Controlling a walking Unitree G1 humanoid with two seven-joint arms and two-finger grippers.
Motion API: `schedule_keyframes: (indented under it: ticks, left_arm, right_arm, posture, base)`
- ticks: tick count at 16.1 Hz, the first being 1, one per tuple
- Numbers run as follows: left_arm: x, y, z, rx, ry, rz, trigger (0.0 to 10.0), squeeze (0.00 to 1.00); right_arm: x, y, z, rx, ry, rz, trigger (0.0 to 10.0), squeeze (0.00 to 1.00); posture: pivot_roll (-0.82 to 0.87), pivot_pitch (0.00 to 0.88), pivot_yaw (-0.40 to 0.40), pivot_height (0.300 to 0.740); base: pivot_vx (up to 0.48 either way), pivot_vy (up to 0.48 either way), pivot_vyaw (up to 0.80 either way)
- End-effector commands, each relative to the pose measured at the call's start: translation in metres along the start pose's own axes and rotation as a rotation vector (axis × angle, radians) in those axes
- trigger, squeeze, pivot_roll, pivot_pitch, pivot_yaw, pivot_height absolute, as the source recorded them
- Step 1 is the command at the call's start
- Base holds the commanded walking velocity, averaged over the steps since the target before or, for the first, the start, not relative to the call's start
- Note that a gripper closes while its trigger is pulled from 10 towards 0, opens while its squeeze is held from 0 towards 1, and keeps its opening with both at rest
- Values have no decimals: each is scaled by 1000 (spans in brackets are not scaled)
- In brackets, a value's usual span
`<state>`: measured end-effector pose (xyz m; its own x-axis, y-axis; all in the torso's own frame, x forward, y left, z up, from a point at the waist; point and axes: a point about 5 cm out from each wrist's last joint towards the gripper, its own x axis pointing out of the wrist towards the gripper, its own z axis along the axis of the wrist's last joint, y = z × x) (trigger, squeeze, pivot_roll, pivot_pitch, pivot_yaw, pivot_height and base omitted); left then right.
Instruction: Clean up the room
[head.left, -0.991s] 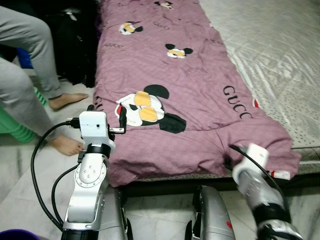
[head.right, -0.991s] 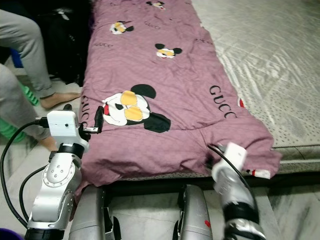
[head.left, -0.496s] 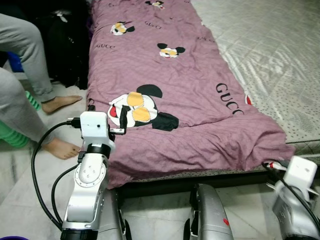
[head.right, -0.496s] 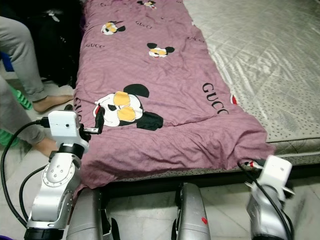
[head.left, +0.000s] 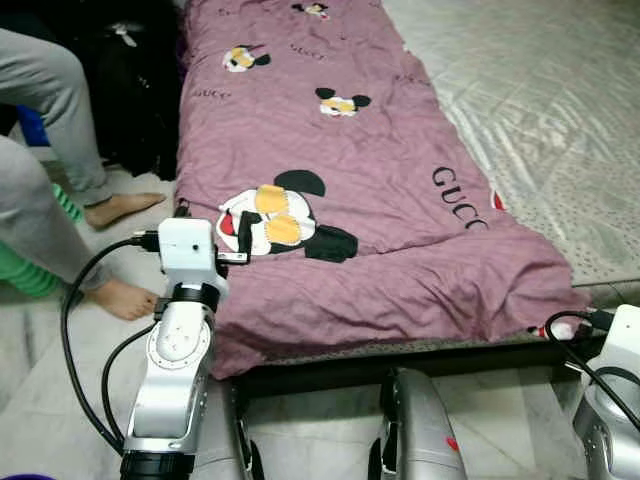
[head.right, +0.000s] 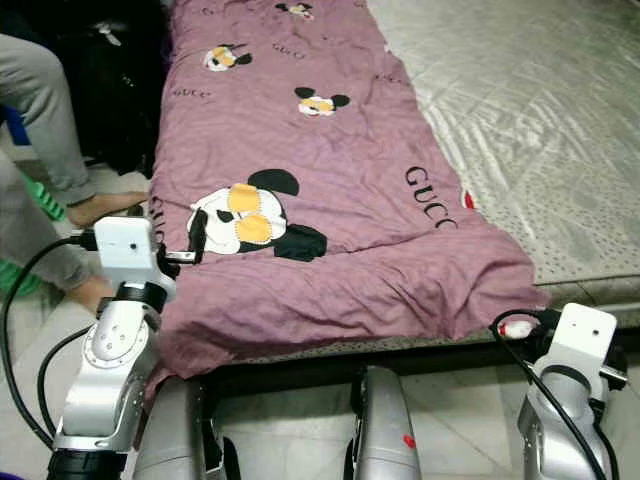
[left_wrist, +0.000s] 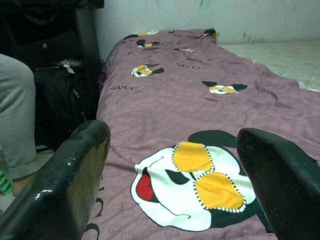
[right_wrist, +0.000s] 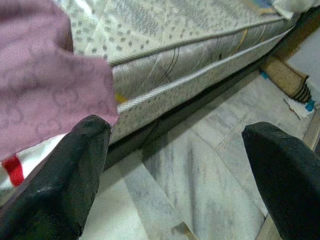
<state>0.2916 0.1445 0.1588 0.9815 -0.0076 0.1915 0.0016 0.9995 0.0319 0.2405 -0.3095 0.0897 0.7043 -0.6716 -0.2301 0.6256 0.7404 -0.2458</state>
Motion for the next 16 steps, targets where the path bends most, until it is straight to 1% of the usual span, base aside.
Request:
schedule_keyframes:
  ticks: [1, 2, 3, 4, 5, 6, 7, 9, 10, 12, 13, 15, 16]
  left_arm:
    - [-1, 1, -1, -3, -1, 2, 10000, 0]
    - [-2, 0, -2, -4, 0, -1, 10000, 0]
    - [-1, -2, -2, -6, 1, -5, 10000, 0]
    - [0, -5, 0, -10, -1, -10, 10000, 0]
    - [0, -6, 2, -13, -5, -13, 10000, 0]
    - [0, -5, 5, -14, -11, -14, 10000, 0]
    - [-3, -2, 7, -12, -10, -10, 10000, 0]
    - [-11, 3, 6, -5, 3, -4, 10000, 0]
    - [-20, 7, 3, 4, 25, 4, 10000, 0]
    - [-27, 10, 3, 11, 39, 3, 10000, 0]
    - [-30, 10, 4, 17, 57, -15, 10000, 0]
    - [-35, 12, 7, 27, 72, -31, 10000, 0]
    - [-36, 14, 8, 33, 81, -36, 10000, 0]
  right_arm:
    - [-2, 14, 24, 27, -107, 55, 10000, 0]
    - [-1, 22, 30, 40, -125, 83, 10000, 0]
    - [2, 38, 37, 68, -125, 128, 10000, 0]
    - [9, 64, 37, 115, -57, 200, 10000, 0]
    - [15, 78, 36, 163, -2, 208, 10000, 0]
    - [19, 92, 38, 178, 20, 236, 10000, 0]
    - [23, 101, 41, 189, 31, 252, 10000, 0]
    - [26, 105, 45, 202, 33, 257, 10000, 0]
    - [29, 108, 50, 213, 25, 258, 10000, 0]
    - [31, 108, 51, 221, 27, 251, 10000, 0]
    - [35, 108, 45, 241, 60, 228, 10000, 0]
    - [36, 104, 27, 273, 144, 182, 10000, 0]
    - [36, 100, 15, 288, 190, 151, 10000, 0]
  posture:
    - [-38, 128, -6, 564]
    - [-38, 128, -6, 564]
    - [-31, 134, 2, 564]
    - [-20, 139, 4, 564]
    - [0, 147, 1, 564]
    - [34, 163, -5, 564]
    - [45, 169, -8, 564]
    - [63, 190, -8, 564]
    - [83, 213, -4, 564]
    - [99, 233, 7, 564]
    - [119, 255, 24, 564]
    - [144, 276, 48, 564]
    - [158, 285, 62, 564]
  base:
    - [0, 0, 0]
    - [0, 0, 0]
    - [0, 0, 0]
    - [0, 0, 0]
    - [0, 0, 0]
    - [0, 0, 0]
    - [0, 0, 0]
    - [0, 0, 0]
    - [0, 0, 0]
    - [0, 0, 0]
    - [0, 0, 0]
    - [0, 0, 0]
    - [0, 0, 0]
